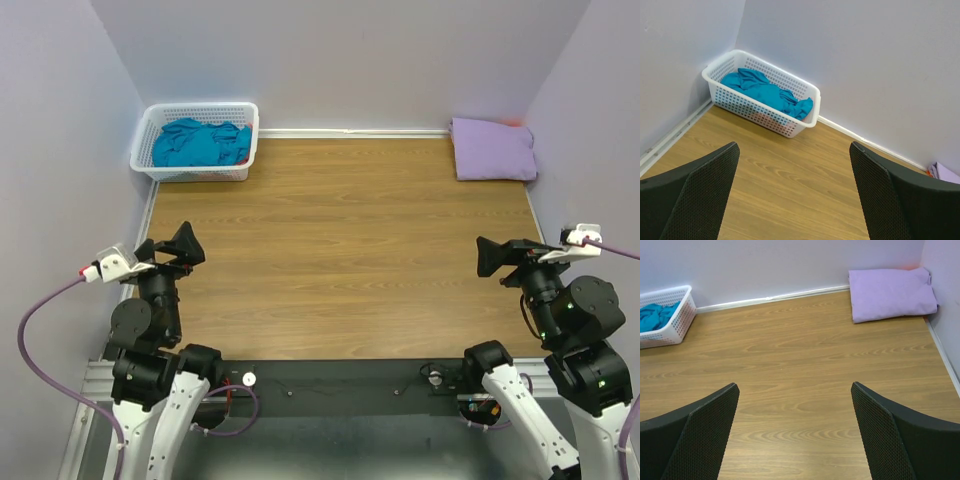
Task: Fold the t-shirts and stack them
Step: Grab the tshirt from the pile
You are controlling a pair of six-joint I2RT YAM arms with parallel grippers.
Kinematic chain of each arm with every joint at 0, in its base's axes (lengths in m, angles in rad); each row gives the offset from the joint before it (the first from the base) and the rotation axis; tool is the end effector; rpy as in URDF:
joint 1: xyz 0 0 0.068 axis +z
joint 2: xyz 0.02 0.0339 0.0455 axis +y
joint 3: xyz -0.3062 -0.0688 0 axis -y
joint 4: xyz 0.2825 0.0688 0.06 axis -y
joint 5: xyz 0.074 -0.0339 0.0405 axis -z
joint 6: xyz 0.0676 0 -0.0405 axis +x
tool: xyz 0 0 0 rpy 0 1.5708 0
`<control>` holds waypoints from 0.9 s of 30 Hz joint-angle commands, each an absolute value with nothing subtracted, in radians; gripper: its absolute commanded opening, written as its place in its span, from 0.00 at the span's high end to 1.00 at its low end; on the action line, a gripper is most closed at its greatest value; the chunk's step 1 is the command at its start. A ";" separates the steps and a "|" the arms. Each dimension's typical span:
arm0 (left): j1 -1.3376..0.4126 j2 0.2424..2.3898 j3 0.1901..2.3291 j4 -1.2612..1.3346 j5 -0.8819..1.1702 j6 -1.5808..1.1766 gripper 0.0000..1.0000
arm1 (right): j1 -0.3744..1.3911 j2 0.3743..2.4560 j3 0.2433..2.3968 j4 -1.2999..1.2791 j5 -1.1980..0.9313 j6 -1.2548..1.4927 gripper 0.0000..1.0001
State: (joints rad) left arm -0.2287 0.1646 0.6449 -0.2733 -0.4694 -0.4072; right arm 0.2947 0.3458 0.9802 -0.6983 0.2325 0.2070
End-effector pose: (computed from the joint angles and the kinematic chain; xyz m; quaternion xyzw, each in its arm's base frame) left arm 0.0772 0.0134 0.3750 -0.2345 0.5945 -0.0968 0.7631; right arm 0.0652 0.0035 0.4241 0.0475 0.7272 0.0867 0.6793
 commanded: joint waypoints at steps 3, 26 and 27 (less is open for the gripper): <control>-0.227 0.241 0.656 -0.210 -0.472 -0.449 0.01 | 0.301 0.376 1.002 -0.704 0.218 0.199 0.00; -0.016 1.729 1.596 -0.239 -0.296 -0.339 0.09 | 0.301 0.643 0.965 -0.653 0.048 0.357 0.00; -0.008 1.782 1.653 -0.265 -0.290 -0.334 0.09 | 0.301 0.647 0.965 -0.653 0.057 0.362 0.00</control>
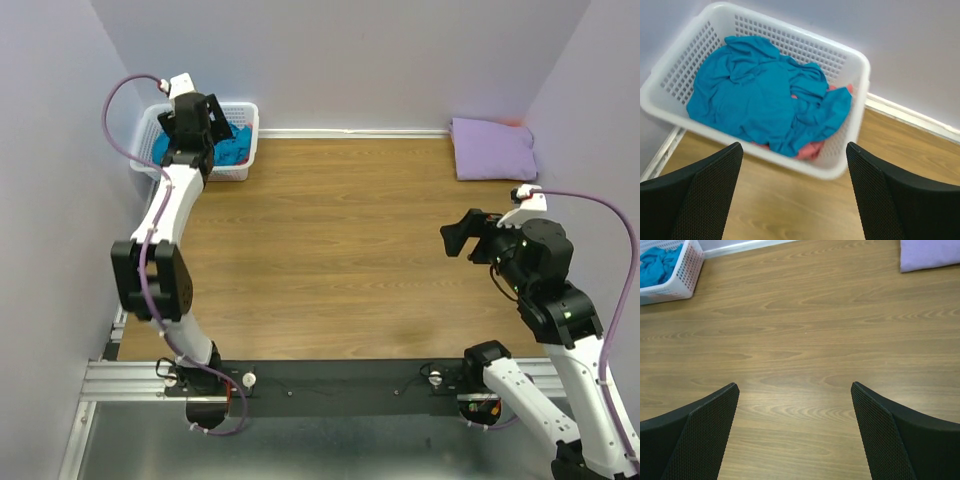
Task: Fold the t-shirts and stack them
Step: Grab the tshirt from the pile
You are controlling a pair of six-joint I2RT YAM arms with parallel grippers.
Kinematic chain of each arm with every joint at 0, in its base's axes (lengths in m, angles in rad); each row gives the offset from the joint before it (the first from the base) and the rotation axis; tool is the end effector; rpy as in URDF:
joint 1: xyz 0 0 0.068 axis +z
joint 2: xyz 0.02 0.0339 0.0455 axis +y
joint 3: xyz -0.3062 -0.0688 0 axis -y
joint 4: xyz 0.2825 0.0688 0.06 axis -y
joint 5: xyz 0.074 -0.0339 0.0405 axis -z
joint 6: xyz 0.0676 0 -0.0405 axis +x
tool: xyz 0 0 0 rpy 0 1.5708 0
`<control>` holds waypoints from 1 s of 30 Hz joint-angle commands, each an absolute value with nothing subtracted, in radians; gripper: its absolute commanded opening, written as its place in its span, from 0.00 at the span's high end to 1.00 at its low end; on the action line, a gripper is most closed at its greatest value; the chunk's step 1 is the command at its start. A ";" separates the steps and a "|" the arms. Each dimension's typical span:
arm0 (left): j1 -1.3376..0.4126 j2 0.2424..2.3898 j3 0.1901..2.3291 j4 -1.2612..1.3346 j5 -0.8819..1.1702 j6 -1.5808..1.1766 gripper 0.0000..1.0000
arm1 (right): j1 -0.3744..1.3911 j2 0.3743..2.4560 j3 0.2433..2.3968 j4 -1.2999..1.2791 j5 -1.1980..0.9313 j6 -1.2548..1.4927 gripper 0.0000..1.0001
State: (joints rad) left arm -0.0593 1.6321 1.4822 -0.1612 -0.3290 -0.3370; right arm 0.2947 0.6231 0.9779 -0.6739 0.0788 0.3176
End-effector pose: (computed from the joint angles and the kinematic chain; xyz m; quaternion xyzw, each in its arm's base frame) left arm 0.4589 -0.0054 0.3940 -0.2059 0.7762 0.0154 0.5958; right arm 0.1448 0.0384 0.4022 0.0323 0.8095 0.1460 0.5677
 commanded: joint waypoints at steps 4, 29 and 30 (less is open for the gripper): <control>0.032 2.027 1.934 -0.405 -0.311 -0.325 0.15 | 0.302 0.679 0.966 -0.653 0.071 0.380 0.00; 0.080 2.338 2.106 -0.371 -0.196 -0.242 1.00 | 0.302 0.793 0.977 -0.650 0.031 0.442 0.00; 0.081 2.312 2.103 -0.370 -0.196 -0.241 1.00 | 0.301 0.787 0.977 -0.650 0.031 0.442 0.00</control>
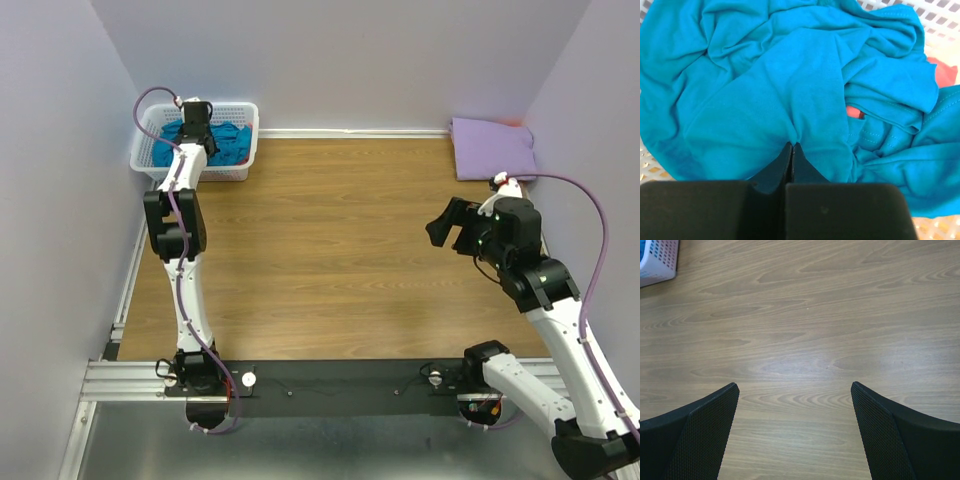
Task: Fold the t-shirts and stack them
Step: Grab the tshirt from the pile, then move the tshirt to the center of the board
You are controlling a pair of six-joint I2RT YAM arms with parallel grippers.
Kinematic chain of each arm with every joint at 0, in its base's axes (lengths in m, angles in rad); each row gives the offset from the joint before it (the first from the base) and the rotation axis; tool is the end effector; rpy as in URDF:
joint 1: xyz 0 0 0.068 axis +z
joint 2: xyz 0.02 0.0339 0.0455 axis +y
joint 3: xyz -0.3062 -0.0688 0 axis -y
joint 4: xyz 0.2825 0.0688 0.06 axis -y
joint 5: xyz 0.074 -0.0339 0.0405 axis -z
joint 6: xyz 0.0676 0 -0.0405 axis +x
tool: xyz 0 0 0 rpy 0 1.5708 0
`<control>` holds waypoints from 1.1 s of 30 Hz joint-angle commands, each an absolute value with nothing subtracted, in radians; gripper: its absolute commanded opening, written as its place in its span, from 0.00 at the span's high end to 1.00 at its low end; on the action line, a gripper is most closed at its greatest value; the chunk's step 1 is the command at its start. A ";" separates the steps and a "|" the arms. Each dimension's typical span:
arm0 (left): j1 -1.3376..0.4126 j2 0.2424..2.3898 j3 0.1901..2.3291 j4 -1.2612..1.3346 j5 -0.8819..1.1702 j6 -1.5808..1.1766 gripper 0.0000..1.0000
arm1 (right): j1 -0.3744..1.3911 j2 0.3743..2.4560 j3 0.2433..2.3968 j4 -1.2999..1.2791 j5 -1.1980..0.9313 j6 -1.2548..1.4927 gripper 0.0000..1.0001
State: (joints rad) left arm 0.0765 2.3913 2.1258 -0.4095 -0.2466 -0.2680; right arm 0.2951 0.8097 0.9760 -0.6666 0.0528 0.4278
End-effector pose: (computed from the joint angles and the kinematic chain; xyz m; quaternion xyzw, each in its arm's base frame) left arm 0.6381 0.0655 0.2188 -0.2058 0.8722 0.0693 0.4384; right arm 0.1940 0.0552 0.3733 0.0704 0.8571 0.1591 0.4850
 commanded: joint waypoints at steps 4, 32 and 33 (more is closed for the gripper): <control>0.080 2.189 2.066 -0.318 -0.173 -0.242 1.00 | 0.301 0.750 0.973 -0.650 0.031 0.443 0.00; -0.534 1.574 2.067 -0.011 0.370 -0.344 1.00 | 0.301 0.632 1.026 -0.578 0.103 0.350 0.00; -0.535 1.548 1.969 -0.008 0.361 -0.348 1.00 | 0.301 0.621 1.020 -0.577 0.103 0.345 0.00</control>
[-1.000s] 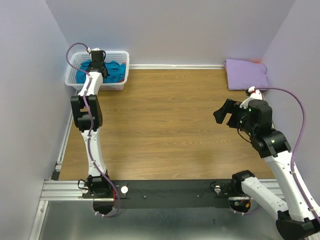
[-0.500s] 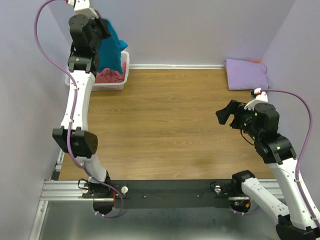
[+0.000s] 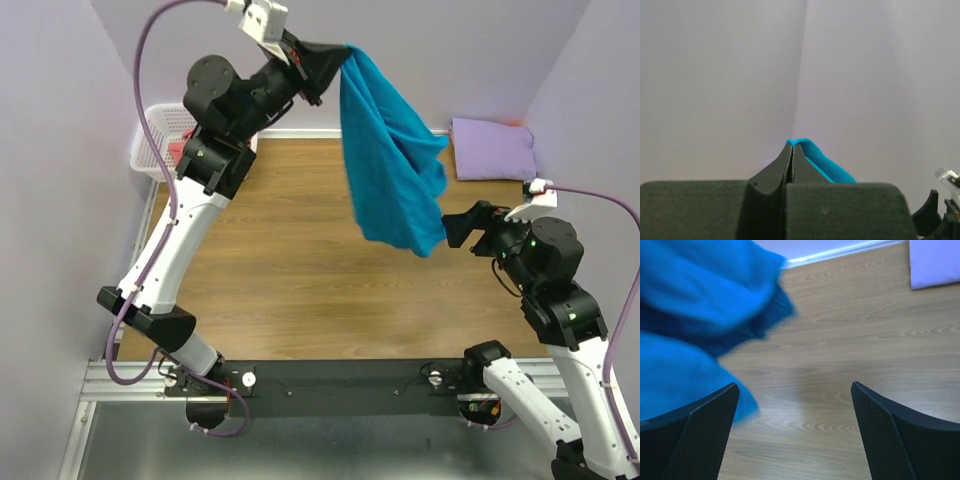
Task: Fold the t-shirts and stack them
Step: Move the tshirt to the center of the board
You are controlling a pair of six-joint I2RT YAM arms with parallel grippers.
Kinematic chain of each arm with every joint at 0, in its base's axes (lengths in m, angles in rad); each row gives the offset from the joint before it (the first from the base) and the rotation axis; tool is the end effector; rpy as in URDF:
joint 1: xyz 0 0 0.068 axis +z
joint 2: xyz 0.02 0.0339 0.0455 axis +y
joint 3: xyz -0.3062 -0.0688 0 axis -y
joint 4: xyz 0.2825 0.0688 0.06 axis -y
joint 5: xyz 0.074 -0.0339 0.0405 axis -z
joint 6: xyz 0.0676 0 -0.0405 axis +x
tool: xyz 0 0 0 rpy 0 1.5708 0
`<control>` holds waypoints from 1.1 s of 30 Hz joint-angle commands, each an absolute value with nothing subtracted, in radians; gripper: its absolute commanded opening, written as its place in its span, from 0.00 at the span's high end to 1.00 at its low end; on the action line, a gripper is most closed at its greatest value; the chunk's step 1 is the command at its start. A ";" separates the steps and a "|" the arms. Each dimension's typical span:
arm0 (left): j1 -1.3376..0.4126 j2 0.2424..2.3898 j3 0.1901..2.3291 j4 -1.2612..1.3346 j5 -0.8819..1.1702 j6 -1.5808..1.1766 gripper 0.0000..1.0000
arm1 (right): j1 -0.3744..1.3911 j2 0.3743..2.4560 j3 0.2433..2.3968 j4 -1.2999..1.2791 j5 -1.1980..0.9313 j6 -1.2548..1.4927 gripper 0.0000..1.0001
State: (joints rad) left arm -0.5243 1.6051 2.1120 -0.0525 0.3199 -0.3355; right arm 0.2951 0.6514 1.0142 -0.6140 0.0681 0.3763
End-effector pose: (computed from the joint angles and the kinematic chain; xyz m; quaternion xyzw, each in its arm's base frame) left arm 0.3118 -0.2049 0.6698 0.1838 0.5078 -0.4257 0.7260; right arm 0.1509 0.0411 0.4203 0.0529 0.7882 0.1764 0.5873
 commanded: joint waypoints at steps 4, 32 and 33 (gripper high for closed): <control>-0.535 1.470 1.622 0.055 0.253 -0.357 0.81 | 0.301 0.609 1.000 -0.578 0.092 0.336 0.00; -1.150 1.604 1.012 0.009 -0.210 -0.304 0.30 | 0.296 1.052 0.721 -0.654 0.055 0.580 0.06; -1.163 1.620 1.023 0.005 -0.227 -0.293 0.29 | 0.295 1.060 0.719 -0.652 0.063 0.581 0.06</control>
